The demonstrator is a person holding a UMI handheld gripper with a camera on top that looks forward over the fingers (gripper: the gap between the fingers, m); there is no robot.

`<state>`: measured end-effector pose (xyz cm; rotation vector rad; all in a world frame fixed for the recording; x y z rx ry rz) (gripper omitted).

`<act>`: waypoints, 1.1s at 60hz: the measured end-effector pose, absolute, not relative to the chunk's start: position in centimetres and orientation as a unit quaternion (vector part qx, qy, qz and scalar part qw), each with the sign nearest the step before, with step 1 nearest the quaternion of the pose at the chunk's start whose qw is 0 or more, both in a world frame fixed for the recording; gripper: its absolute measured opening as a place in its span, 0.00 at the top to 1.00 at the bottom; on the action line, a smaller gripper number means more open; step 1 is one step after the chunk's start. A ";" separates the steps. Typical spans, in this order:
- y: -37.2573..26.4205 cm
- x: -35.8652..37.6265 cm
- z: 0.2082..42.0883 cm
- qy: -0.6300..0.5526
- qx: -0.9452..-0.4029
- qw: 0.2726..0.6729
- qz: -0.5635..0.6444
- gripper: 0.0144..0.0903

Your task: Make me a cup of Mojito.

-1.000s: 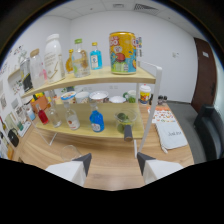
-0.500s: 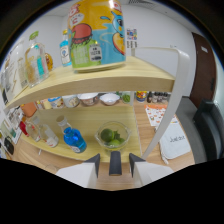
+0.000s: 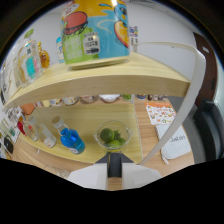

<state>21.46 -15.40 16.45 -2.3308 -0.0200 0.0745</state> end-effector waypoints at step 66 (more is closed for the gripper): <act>-24.5 13.7 17.0 -0.071 -0.864 0.477 -0.143 0.98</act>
